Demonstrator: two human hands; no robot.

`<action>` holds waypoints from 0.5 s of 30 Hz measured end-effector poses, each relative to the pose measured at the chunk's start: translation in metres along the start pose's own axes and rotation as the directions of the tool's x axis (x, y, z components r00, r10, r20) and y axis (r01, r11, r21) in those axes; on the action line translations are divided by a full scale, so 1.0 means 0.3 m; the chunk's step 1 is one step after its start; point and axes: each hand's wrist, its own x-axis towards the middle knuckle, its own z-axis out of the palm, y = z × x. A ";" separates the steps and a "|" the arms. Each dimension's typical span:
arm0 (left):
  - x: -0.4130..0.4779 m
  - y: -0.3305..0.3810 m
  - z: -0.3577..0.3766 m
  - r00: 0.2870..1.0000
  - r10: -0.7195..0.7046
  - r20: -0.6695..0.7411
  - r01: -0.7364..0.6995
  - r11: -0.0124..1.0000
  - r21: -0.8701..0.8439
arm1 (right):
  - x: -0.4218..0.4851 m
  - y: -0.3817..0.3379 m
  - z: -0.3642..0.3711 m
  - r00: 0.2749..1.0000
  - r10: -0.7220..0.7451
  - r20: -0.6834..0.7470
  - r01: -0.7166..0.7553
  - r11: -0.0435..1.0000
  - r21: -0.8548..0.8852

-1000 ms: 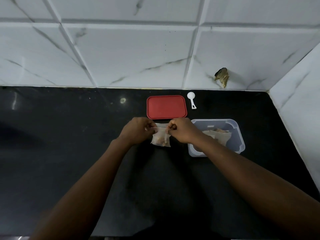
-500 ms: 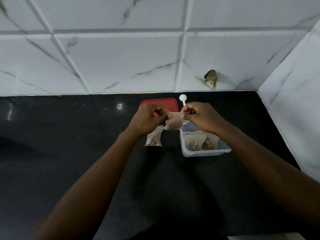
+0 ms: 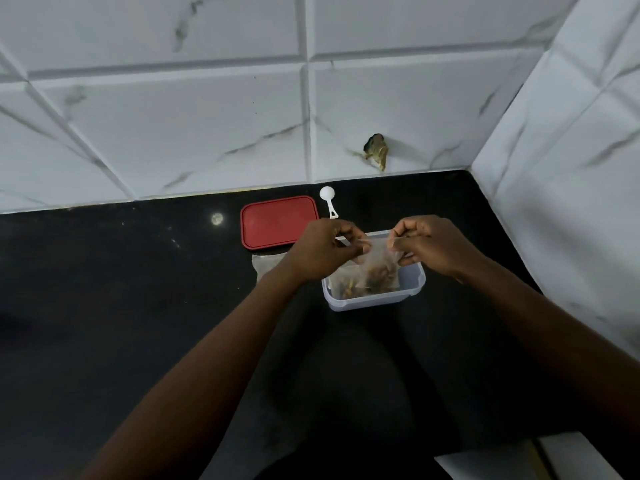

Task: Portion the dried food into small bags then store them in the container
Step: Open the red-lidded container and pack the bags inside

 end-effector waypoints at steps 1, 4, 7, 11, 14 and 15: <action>0.010 -0.005 0.025 1.000 -0.006 0.009 0.006 1.000 0.014 | -0.001 0.023 -0.006 1.000 0.014 0.008 -0.013 1.000 -0.013; 0.036 -0.027 0.086 0.999 -0.015 0.041 0.011 0.997 0.082 | 0.005 0.082 -0.016 0.999 0.045 0.030 -0.043 0.996 -0.072; 0.051 -0.050 0.121 0.999 -0.016 0.030 0.010 0.979 0.203 | 0.027 0.126 -0.002 0.996 0.082 0.034 -0.077 0.988 -0.131; 0.066 -0.062 0.149 0.993 -0.079 0.090 0.039 0.926 0.375 | 0.064 0.158 0.027 0.996 0.067 0.061 -0.047 0.960 -0.275; 0.077 -0.063 0.165 0.979 -0.166 0.115 0.077 0.833 0.547 | 0.086 0.157 0.047 0.994 0.021 0.107 0.025 0.912 -0.409; 0.078 -0.061 0.169 0.976 -0.185 0.111 0.085 0.804 0.589 | 0.093 0.156 0.057 0.991 0.006 0.131 0.055 0.887 -0.458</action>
